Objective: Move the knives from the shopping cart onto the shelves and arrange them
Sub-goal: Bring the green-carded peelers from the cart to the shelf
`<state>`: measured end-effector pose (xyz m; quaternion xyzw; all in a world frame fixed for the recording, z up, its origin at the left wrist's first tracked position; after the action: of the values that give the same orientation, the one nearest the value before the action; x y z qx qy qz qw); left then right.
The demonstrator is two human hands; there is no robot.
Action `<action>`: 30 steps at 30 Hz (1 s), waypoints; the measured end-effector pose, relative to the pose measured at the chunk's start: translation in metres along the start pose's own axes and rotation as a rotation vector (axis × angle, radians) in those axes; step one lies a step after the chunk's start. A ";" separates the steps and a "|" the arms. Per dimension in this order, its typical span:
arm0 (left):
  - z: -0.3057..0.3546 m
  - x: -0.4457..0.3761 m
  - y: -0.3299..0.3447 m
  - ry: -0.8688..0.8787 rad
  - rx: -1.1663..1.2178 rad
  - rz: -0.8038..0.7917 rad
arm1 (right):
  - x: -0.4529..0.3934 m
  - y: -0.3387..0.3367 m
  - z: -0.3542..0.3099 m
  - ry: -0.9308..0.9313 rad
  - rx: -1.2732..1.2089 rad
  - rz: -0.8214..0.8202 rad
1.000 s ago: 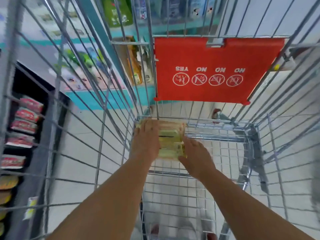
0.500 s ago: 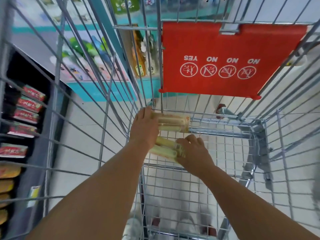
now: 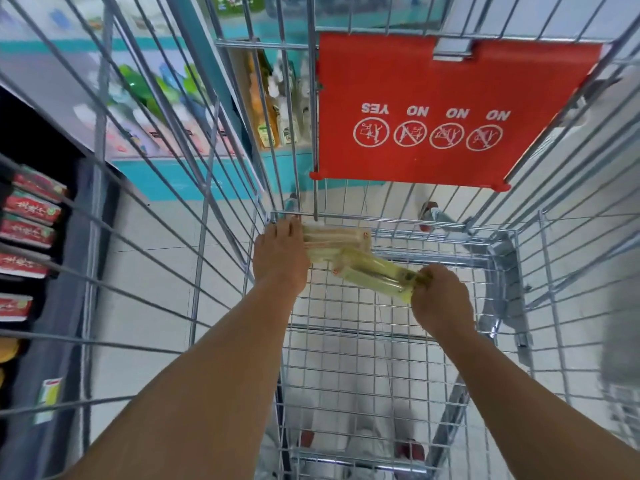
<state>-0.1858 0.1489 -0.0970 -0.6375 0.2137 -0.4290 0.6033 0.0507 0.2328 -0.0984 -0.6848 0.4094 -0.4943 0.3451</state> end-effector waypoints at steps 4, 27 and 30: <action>0.002 -0.005 0.005 0.025 0.008 -0.033 | 0.009 0.013 -0.025 -0.252 0.291 -0.039; 0.021 0.002 0.000 0.243 -0.036 -0.050 | 0.015 0.002 0.012 0.182 -0.448 0.091; 0.026 0.009 -0.001 0.267 -0.055 -0.055 | 0.019 0.006 0.010 0.173 -0.457 0.089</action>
<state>-0.1605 0.1571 -0.0911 -0.5966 0.2863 -0.5204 0.5398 0.0621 0.2135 -0.0990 -0.6816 0.5681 -0.4300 0.1664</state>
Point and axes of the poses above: each hand's wrist, its own x-axis away from the middle knuckle, its own y-axis out of the palm, z = x × y, the point moved 7 cm from there along -x, towards the middle knuckle, and after that the axes turned 9 degrees about x, right-handed, at the moved point
